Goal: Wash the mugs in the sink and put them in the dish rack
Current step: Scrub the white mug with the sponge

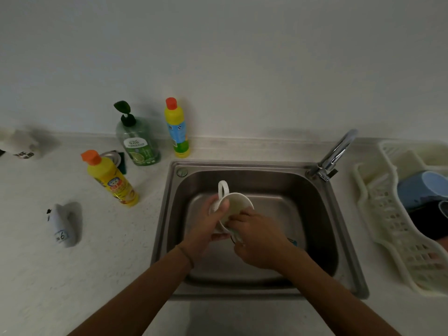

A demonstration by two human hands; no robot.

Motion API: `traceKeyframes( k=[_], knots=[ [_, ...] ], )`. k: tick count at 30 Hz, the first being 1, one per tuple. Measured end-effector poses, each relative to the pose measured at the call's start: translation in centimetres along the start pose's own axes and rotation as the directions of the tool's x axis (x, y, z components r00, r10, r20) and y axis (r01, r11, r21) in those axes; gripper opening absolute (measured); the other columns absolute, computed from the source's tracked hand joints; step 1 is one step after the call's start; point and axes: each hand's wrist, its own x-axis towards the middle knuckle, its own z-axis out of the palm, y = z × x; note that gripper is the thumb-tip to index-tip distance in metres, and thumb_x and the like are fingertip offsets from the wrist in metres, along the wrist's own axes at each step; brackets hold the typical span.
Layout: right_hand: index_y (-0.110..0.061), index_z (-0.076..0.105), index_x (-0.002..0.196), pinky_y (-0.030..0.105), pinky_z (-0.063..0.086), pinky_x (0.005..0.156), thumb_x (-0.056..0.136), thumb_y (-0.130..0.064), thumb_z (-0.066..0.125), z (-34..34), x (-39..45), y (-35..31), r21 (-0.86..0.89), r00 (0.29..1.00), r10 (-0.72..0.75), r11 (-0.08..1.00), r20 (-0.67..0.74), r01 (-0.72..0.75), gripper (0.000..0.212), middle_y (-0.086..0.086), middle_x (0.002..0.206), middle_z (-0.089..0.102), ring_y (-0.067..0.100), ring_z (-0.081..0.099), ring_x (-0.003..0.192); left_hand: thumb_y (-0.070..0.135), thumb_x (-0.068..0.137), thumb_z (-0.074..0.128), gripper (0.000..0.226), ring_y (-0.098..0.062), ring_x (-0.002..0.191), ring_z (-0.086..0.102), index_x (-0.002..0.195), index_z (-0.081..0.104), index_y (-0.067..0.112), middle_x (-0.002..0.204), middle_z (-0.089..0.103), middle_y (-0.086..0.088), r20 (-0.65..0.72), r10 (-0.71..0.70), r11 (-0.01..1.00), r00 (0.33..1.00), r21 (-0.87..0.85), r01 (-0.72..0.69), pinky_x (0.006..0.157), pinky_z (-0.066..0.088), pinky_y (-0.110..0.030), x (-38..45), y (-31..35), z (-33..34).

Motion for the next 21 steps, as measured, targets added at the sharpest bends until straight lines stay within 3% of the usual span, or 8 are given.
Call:
traceKeyframes(
  k=[2, 5, 9, 11, 13, 15, 16, 21],
  knots=[
    [-0.025, 0.048, 0.144, 0.039, 0.047, 0.1, 0.094, -0.024, 0.056, 0.7, 0.2, -0.1, -0.024, 0.994, 0.036, 0.999, 0.106, -0.034, 0.051, -0.005, 0.151, 0.047, 0.024, 0.035, 0.144, 0.054, 0.083, 0.069, 0.069, -0.022, 0.116, 0.064, 0.146, 0.046, 0.036, 0.138, 0.054, 0.003, -0.015, 0.05, 0.998, 0.999, 0.035, -0.049, 0.081, 0.063, -0.044, 0.1, 0.0, 0.1],
    [-0.022, 0.046, 0.145, 0.039, 0.053, 0.097, 0.095, -0.014, 0.05, 1.8, 0.8, -0.5, 0.116, 0.983, 0.103, 0.986, 0.153, -0.121, 0.05, 0.003, 0.144, 0.054, 0.024, 0.05, 0.131, 0.038, 0.091, 0.071, 0.058, -0.02, 0.113, 0.066, 0.144, 0.049, 0.033, 0.134, 0.059, 0.003, -0.035, 0.124, 0.991, 0.992, 0.058, -0.122, 0.075, 0.063, -0.037, 0.1, 0.0, 0.5],
    [-0.002, 0.049, 0.14, 0.007, 0.047, 0.072, 0.098, 0.005, 0.043, 2.2, 2.1, -1.9, 0.529, 0.972, 0.174, 0.816, 0.16, -0.234, 0.043, 0.006, 0.119, 0.061, 0.004, 0.059, 0.095, 0.027, 0.094, 0.07, 0.048, -0.01, 0.101, 0.068, 0.139, 0.054, 0.029, 0.122, 0.061, 0.008, -0.044, 0.161, 0.986, 0.986, 0.049, -0.159, 0.072, 0.061, -0.029, 0.0, -0.6, 1.2],
    [-0.002, 0.044, 0.145, 0.004, 0.045, 0.08, 0.095, 0.007, 0.045, 2.6, 1.9, -2.1, 0.566, 0.976, 0.109, 0.8, 0.187, -0.198, 0.051, 0.006, 0.132, 0.056, 0.004, 0.057, 0.107, 0.025, 0.095, 0.07, 0.044, -0.01, 0.099, 0.067, 0.136, 0.054, 0.03, 0.119, 0.06, 0.01, -0.047, 0.147, 0.988, 0.988, 0.055, -0.144, 0.069, 0.06, -0.027, 0.1, -0.8, 0.9],
    [-0.016, 0.042, 0.149, 0.022, 0.048, 0.1, 0.094, -0.004, 0.052, 3.2, 1.2, -1.3, 0.33, 0.977, 0.069, 0.935, 0.2, -0.133, 0.057, 0.007, 0.149, 0.048, 0.019, 0.052, 0.128, 0.028, 0.093, 0.071, 0.047, -0.014, 0.105, 0.064, 0.136, 0.054, 0.032, 0.123, 0.059, 0.007, -0.043, 0.14, 0.987, 0.989, 0.08, -0.137, 0.066, 0.059, -0.026, 0.3, -0.9, 0.4],
    [-0.021, 0.047, 0.144, 0.041, 0.049, 0.101, 0.092, -0.016, 0.057, 4.0, 0.4, -0.3, -0.042, 0.979, 0.075, 0.997, 0.191, -0.068, 0.054, 0.007, 0.15, 0.046, 0.026, 0.047, 0.131, 0.036, 0.087, 0.074, 0.053, -0.017, 0.11, 0.062, 0.136, 0.054, 0.032, 0.128, 0.058, 0.004, -0.045, 0.158, 0.982, 0.987, 0.116, -0.151, 0.067, 0.059, -0.026, 0.5, -1.0, 0.0],
    [-0.021, 0.048, 0.143, 0.043, 0.049, 0.1, 0.091, -0.017, 0.057, 4.1, 0.3, -0.2, -0.078, 0.981, 0.094, 0.994, 0.171, -0.082, 0.054, 0.006, 0.15, 0.046, 0.027, 0.045, 0.132, 0.037, 0.085, 0.075, 0.054, -0.018, 0.111, 0.062, 0.135, 0.056, 0.032, 0.128, 0.059, 0.003, -0.054, 0.171, 0.98, 0.984, 0.117, -0.163, 0.068, 0.059, -0.027, 0.6, -1.0, 0.0],
    [-0.024, 0.058, 0.132, 0.045, 0.056, 0.091, 0.088, -0.014, 0.057, 4.1, 1.2, -2.0, 0.462, 0.979, 0.188, 0.863, 0.081, -0.204, 0.046, 0.002, 0.123, 0.067, 0.021, 0.064, 0.107, 0.023, 0.09, 0.077, 0.043, -0.012, 0.098, 0.07, 0.131, 0.062, 0.025, 0.12, 0.067, 0.001, -0.154, 0.178, 0.984, 0.972, 0.028, -0.176, 0.067, 0.057, -0.02, 1.3, -1.3, 0.8]
  ],
)
